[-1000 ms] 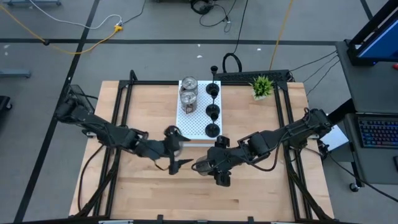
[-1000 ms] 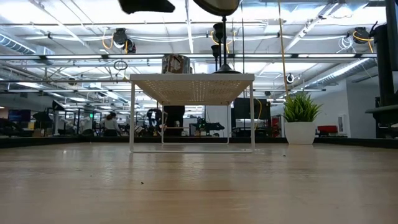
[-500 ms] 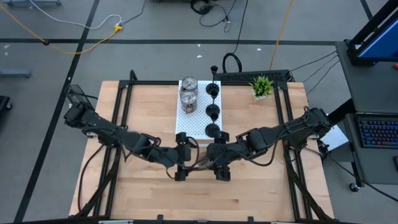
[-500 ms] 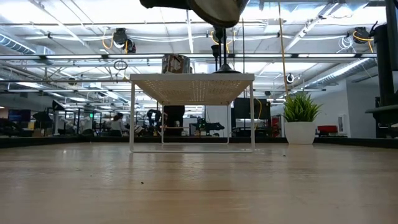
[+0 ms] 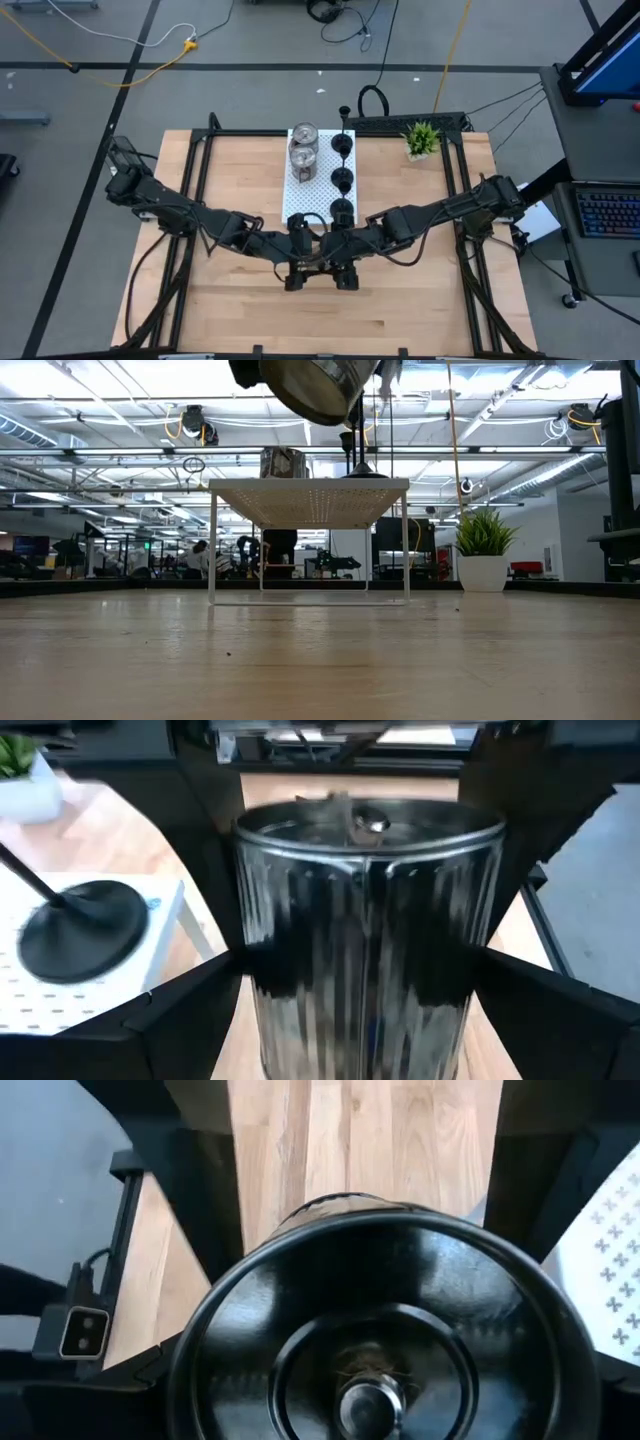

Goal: Pick & Place candle stick holders
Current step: Put the silver scented candle on the shelf aligned with the other silver scented candles

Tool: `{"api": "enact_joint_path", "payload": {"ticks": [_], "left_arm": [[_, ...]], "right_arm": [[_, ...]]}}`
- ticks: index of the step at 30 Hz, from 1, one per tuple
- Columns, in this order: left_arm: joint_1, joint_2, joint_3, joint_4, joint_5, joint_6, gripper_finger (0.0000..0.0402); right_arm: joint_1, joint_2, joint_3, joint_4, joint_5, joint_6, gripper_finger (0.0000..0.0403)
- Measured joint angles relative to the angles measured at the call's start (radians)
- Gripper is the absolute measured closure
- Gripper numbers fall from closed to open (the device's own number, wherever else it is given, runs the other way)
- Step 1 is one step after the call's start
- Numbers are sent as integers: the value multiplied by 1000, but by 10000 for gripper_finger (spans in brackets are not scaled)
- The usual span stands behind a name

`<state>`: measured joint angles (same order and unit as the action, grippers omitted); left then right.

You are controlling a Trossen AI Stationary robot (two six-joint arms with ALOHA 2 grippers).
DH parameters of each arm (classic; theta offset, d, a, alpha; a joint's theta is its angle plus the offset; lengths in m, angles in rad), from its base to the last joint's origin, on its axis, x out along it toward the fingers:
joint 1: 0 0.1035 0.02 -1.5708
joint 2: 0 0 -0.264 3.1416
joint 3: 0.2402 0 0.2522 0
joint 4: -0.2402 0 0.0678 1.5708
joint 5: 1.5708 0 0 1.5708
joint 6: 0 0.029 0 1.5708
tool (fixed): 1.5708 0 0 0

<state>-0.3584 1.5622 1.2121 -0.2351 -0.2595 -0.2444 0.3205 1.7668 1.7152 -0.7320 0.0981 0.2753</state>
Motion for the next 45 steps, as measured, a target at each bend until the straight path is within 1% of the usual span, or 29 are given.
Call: {"api": "enact_joint_path", "payload": {"ticks": [7, 13, 16, 19, 22, 30, 40, 45], "left_arm": [[10, 21, 0, 2, 42, -10, 7], [10, 20, -1, -27, 62, -33, 7], [11, 29, -5, -33, 112, -46, 7], [12, 24, -4, -41, 146, -53, 7], [11, 25, -4, -63, 148, -51, 7], [17, 25, 12, -39, 141, -66, 7], [29, 24, 24, -49, 130, -68, 7], [35, 24, 24, -50, 72, -65, 7]], "right_arm": [[0, 3, -3, -3, -12, 0, 56], [-7, 3, -3, 14, -7, 4, 56], [-12, -1, 3, 61, 4, 0, 56], [-12, -4, 4, 62, 2, -4, 56], [-15, -1, 3, 81, -24, -3, 56], [-17, -1, 2, 70, -22, 2, 56], [-20, -2, 2, 70, -21, 4, 56], [-21, -2, 2, 67, -16, 1, 56]]}}
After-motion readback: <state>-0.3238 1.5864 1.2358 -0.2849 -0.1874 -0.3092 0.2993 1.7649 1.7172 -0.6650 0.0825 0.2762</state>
